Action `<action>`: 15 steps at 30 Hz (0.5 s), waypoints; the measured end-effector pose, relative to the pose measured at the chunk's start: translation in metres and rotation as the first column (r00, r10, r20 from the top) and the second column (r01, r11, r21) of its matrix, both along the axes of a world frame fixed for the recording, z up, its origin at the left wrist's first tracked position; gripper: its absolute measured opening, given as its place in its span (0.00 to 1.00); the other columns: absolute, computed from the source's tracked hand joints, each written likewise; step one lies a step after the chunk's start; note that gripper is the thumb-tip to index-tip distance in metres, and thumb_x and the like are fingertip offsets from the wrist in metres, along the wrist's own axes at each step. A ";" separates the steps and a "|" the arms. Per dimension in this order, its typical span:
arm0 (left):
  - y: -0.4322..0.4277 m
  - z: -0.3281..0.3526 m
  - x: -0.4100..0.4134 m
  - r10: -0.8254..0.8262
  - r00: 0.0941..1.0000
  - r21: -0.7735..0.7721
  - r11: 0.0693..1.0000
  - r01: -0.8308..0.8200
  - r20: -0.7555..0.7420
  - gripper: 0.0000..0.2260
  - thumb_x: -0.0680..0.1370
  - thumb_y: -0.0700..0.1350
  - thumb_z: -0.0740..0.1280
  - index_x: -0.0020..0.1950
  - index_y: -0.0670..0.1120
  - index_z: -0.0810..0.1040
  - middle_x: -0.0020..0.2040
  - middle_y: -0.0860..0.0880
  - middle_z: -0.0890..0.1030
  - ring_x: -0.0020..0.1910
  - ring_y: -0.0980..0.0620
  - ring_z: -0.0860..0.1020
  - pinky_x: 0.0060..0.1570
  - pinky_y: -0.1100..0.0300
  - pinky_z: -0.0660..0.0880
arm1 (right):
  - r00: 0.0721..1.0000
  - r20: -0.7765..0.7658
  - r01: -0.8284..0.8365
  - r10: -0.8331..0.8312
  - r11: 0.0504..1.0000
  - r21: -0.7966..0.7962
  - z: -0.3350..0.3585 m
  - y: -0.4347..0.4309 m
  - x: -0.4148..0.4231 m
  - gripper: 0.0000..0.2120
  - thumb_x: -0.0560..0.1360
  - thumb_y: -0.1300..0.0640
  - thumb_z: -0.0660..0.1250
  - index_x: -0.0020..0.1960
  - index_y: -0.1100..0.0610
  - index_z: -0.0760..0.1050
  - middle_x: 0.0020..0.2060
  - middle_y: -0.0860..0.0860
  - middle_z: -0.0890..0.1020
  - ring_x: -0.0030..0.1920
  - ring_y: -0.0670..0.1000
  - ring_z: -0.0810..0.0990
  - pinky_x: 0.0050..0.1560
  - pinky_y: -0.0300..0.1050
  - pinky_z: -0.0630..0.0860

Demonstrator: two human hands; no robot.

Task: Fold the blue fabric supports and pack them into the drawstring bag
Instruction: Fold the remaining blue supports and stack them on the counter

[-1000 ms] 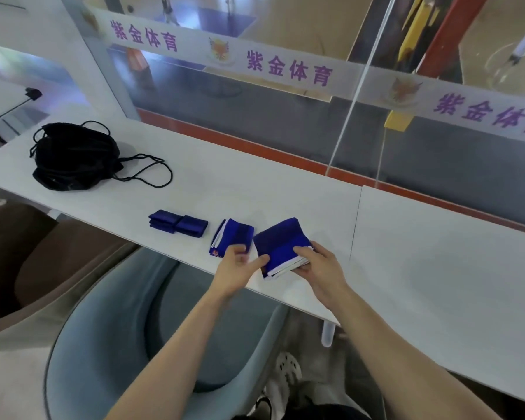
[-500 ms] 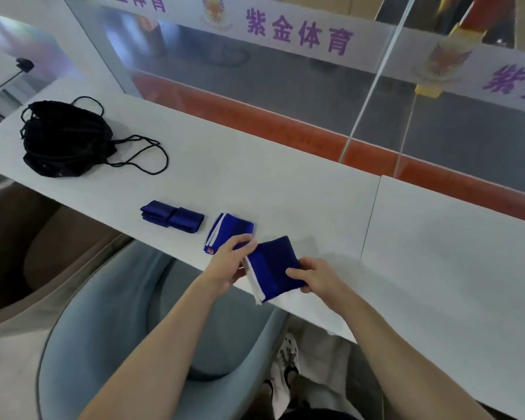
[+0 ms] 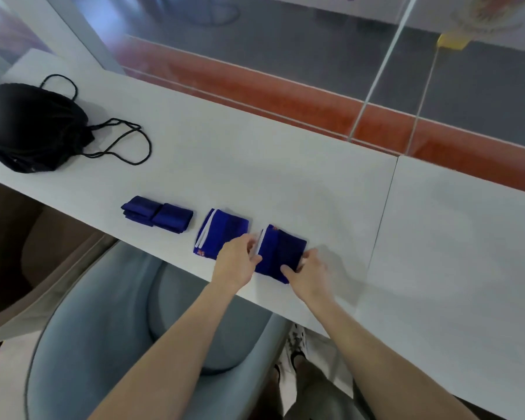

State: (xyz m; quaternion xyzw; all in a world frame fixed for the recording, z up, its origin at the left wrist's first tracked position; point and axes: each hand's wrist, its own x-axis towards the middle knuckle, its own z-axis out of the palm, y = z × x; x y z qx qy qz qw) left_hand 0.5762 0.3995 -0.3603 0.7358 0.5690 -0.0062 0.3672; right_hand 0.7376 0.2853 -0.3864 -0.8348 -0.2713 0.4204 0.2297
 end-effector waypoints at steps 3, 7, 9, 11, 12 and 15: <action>-0.019 -0.010 -0.010 -0.086 0.993 0.036 0.995 0.089 -0.085 0.25 0.81 0.47 0.77 0.78 0.47 0.76 0.66 0.48 0.83 0.64 0.47 0.82 0.66 0.48 0.80 | 0.996 0.030 -0.084 0.082 0.994 0.069 0.005 0.001 -0.001 0.36 0.77 0.51 0.75 0.78 0.47 0.58 0.55 0.52 0.85 0.52 0.56 0.85 0.55 0.58 0.85; -0.034 -0.014 -0.017 -0.045 0.996 0.089 0.995 0.052 -0.074 0.26 0.83 0.46 0.74 0.81 0.48 0.73 0.70 0.49 0.82 0.67 0.47 0.81 0.69 0.51 0.79 | 0.964 0.101 -0.250 0.245 0.968 0.036 0.008 0.007 0.002 0.38 0.79 0.52 0.73 0.83 0.46 0.57 0.65 0.52 0.81 0.62 0.58 0.83 0.61 0.57 0.82; -0.035 -0.012 -0.021 -0.038 0.995 0.122 0.991 0.048 -0.087 0.25 0.84 0.45 0.73 0.81 0.48 0.74 0.68 0.49 0.82 0.64 0.48 0.83 0.66 0.51 0.80 | 0.953 0.100 -0.291 0.287 0.956 0.032 0.011 0.012 0.002 0.39 0.79 0.52 0.73 0.83 0.47 0.57 0.67 0.52 0.81 0.64 0.58 0.82 0.62 0.57 0.82; -0.035 -0.009 -0.025 -0.048 0.993 0.155 0.986 0.065 -0.108 0.24 0.84 0.45 0.72 0.80 0.47 0.75 0.66 0.49 0.82 0.62 0.47 0.83 0.64 0.52 0.80 | 0.944 0.089 -0.320 0.316 0.947 0.031 0.013 0.017 0.000 0.38 0.80 0.52 0.73 0.83 0.47 0.57 0.68 0.52 0.80 0.64 0.58 0.82 0.61 0.56 0.82; -0.035 -0.008 -0.028 -0.056 0.992 0.174 0.982 0.076 -0.116 0.23 0.84 0.44 0.73 0.79 0.47 0.76 0.65 0.50 0.82 0.61 0.47 0.82 0.63 0.52 0.81 | 0.940 0.088 -0.333 0.329 0.943 0.030 0.014 0.019 -0.001 0.37 0.80 0.51 0.73 0.83 0.47 0.57 0.68 0.52 0.80 0.63 0.58 0.82 0.61 0.57 0.82; -0.032 -0.006 -0.030 -0.064 0.989 0.231 0.968 0.093 -0.132 0.19 0.83 0.42 0.74 0.74 0.46 0.80 0.61 0.51 0.82 0.56 0.49 0.82 0.59 0.52 0.82 | 0.935 0.098 -0.344 0.340 0.939 0.019 0.013 0.023 -0.003 0.38 0.79 0.50 0.73 0.82 0.46 0.56 0.68 0.52 0.81 0.63 0.58 0.82 0.62 0.58 0.82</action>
